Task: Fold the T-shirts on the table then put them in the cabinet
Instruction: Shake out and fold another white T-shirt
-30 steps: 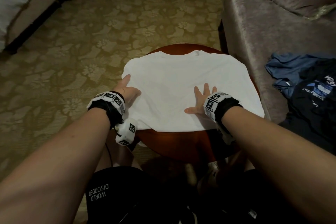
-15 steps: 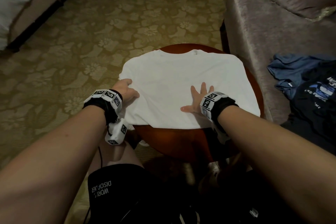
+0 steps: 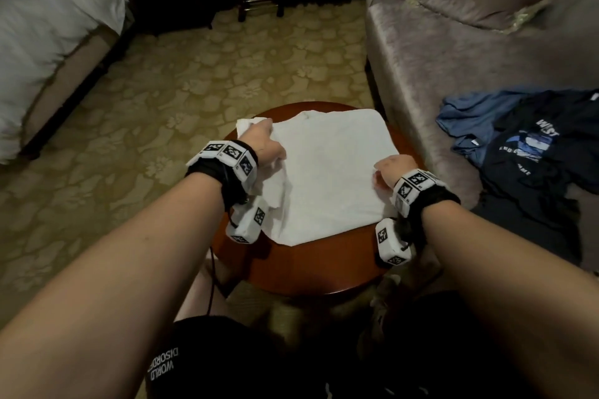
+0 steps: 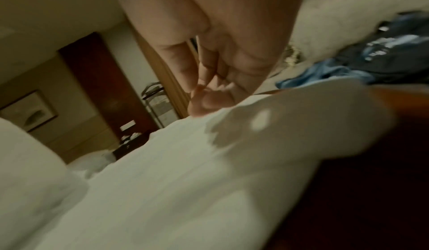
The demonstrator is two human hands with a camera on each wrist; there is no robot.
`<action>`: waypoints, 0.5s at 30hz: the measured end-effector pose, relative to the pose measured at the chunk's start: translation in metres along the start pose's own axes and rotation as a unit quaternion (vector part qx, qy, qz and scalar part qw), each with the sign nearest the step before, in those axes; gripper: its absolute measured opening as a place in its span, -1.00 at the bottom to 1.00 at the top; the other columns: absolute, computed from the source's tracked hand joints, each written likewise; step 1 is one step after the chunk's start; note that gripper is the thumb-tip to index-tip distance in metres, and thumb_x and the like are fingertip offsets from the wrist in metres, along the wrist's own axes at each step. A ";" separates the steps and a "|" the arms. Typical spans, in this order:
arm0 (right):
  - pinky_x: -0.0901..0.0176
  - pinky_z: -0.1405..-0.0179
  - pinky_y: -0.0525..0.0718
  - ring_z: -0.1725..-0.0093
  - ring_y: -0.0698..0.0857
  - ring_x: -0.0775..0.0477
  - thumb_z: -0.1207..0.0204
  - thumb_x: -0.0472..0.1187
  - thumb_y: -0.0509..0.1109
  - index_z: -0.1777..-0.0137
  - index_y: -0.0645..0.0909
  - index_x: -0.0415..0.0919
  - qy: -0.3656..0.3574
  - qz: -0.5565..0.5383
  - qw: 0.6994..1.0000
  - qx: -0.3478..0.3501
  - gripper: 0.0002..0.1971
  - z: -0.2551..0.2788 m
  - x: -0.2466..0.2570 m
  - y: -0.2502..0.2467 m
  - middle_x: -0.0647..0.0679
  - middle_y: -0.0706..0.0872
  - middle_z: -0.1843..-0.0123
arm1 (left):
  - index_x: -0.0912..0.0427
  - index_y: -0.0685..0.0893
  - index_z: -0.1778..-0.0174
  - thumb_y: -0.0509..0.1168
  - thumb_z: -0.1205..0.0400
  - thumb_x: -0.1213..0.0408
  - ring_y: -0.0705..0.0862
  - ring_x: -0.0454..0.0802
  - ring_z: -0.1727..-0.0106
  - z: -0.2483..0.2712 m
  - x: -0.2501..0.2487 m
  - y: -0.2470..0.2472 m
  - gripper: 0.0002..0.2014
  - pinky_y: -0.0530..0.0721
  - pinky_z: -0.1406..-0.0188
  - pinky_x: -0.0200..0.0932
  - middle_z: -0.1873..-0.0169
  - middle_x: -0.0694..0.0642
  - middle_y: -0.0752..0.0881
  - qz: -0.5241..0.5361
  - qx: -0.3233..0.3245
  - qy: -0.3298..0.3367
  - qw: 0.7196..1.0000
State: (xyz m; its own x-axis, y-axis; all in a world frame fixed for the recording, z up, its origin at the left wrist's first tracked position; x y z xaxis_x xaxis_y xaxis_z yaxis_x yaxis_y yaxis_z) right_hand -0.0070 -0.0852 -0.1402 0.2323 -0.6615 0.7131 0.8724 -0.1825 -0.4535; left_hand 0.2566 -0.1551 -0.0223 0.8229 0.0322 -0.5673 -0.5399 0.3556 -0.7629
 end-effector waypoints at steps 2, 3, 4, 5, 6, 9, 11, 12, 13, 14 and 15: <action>0.25 0.52 0.48 0.51 0.59 -0.05 -0.66 -0.26 0.16 0.27 0.48 -0.24 0.041 -0.165 0.984 0.046 -0.75 0.002 -0.015 0.001 -0.11 0.58 0.46 | 0.22 0.49 -0.11 0.44 -0.44 0.29 0.64 0.17 -0.01 -0.005 -0.028 0.016 -0.63 0.60 0.22 -0.06 -0.08 0.25 0.63 -0.030 -0.009 0.016 0.999; 0.29 0.58 0.36 0.56 0.47 -0.01 -0.68 -0.22 0.14 0.33 0.40 -0.18 0.049 -0.201 0.977 0.055 -0.70 0.001 -0.020 -0.001 -0.08 0.47 0.51 | 0.24 0.48 -0.19 0.44 -0.47 0.29 0.61 0.13 -0.01 -0.009 -0.040 0.025 -0.59 0.54 0.21 -0.10 -0.10 0.23 0.61 -0.045 -0.013 0.023 0.999; 0.32 0.58 0.30 0.57 0.41 0.02 -0.70 -0.16 0.12 0.33 0.36 -0.15 0.052 -0.214 0.973 0.070 -0.67 -0.002 -0.025 -0.001 -0.07 0.40 0.51 | 0.25 0.46 -0.28 0.43 -0.48 0.29 0.59 0.12 -0.03 -0.012 -0.051 0.034 -0.53 0.53 0.17 -0.10 -0.13 0.22 0.59 -0.055 -0.014 0.024 0.998; 0.32 0.56 0.30 0.56 0.40 0.03 -0.72 -0.10 0.09 0.31 0.36 -0.15 0.052 -0.232 0.968 0.078 -0.67 -0.001 -0.028 -0.002 -0.08 0.40 0.51 | 0.26 0.44 -0.35 0.43 -0.49 0.28 0.59 0.14 -0.06 -0.015 -0.061 0.044 -0.47 0.56 0.10 -0.09 -0.17 0.23 0.56 -0.064 -0.013 0.026 0.998; 0.30 0.53 0.37 0.54 0.46 0.02 -0.73 -0.04 0.07 0.26 0.39 -0.17 0.053 -0.241 0.966 0.077 -0.66 -0.001 -0.029 -0.005 -0.11 0.46 0.49 | 0.25 0.41 -0.37 0.43 -0.49 0.28 0.59 0.17 -0.10 -0.019 -0.070 0.054 -0.45 0.59 0.03 -0.06 -0.19 0.23 0.54 -0.071 -0.008 0.027 0.997; 0.23 0.51 0.51 0.46 0.57 0.00 -0.72 0.11 0.04 0.18 0.44 -0.23 0.047 -0.249 0.963 0.091 -0.57 -0.001 -0.028 -0.009 -0.11 0.57 0.40 | 0.22 0.40 -0.35 0.42 -0.49 0.28 0.60 0.20 -0.18 -0.024 -0.098 0.081 -0.47 0.60 -0.03 -0.06 -0.23 0.24 0.54 -0.089 0.009 0.034 0.995; 0.19 0.42 0.59 0.38 0.62 -0.02 -0.70 0.17 0.02 0.10 0.47 -0.26 0.045 -0.242 0.962 0.118 -0.51 -0.001 -0.029 -0.008 -0.14 0.61 0.32 | 0.22 0.33 -0.48 0.41 -0.50 0.28 0.57 0.18 -0.27 -0.026 -0.116 0.100 -0.36 0.57 -0.08 -0.11 -0.33 0.24 0.53 -0.107 0.020 0.043 0.993; 0.15 0.32 0.63 0.31 0.65 -0.05 -0.70 0.20 0.01 0.03 0.48 -0.28 0.046 -0.240 0.961 0.127 -0.50 -0.003 -0.030 -0.007 -0.17 0.63 0.27 | 0.22 0.26 -0.56 0.41 -0.51 0.27 0.54 0.18 -0.32 -0.027 -0.124 0.111 -0.28 0.55 -0.13 -0.12 -0.40 0.24 0.49 -0.113 0.030 0.047 0.992; 0.11 0.25 0.65 0.28 0.65 -0.07 -0.69 0.22 0.01 -0.03 0.49 -0.28 0.048 -0.241 0.960 0.134 -0.48 -0.004 -0.031 -0.009 -0.17 0.64 0.25 | 0.19 0.17 -0.62 0.42 -0.52 0.25 0.51 0.18 -0.39 -0.026 -0.132 0.123 -0.21 0.54 -0.20 -0.11 -0.48 0.25 0.43 -0.107 0.046 0.053 0.992; 0.07 0.18 0.68 0.25 0.66 -0.09 -0.67 0.24 0.03 -0.05 0.51 -0.29 0.050 -0.240 0.960 0.136 -0.45 -0.004 -0.031 -0.011 -0.16 0.66 0.23 | 0.14 0.06 -0.67 0.42 -0.54 0.25 0.47 0.19 -0.45 -0.023 -0.139 0.135 -0.14 0.54 -0.27 -0.08 -0.55 0.24 0.34 -0.076 0.072 0.053 0.993; 0.01 0.06 0.70 0.17 0.69 -0.11 -0.63 0.30 0.05 -0.11 0.57 -0.27 0.048 -0.229 0.964 0.128 -0.40 -0.009 -0.032 -0.013 -0.14 0.69 0.15 | 0.07 -0.03 -0.69 0.40 -0.57 0.26 0.47 0.21 -0.46 -0.018 -0.145 0.147 -0.12 0.57 -0.28 -0.03 -0.59 0.21 0.29 -0.007 0.105 0.050 0.993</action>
State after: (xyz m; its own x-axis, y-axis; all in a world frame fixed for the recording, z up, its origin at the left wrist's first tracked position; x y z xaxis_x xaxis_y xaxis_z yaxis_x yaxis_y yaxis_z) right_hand -0.0298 -0.0680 -0.1615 -0.2328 -0.6209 0.7485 0.9542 -0.2946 0.0524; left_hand 0.0544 -0.1246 -0.0577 0.8029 -0.0635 -0.5927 -0.4706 0.5429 -0.6956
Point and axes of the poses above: each hand's wrist, its own z-axis away from the middle knuckle, its own y-axis out of the palm, x = y × z, the point moved 8 cm from there along -z, towards the middle knuckle
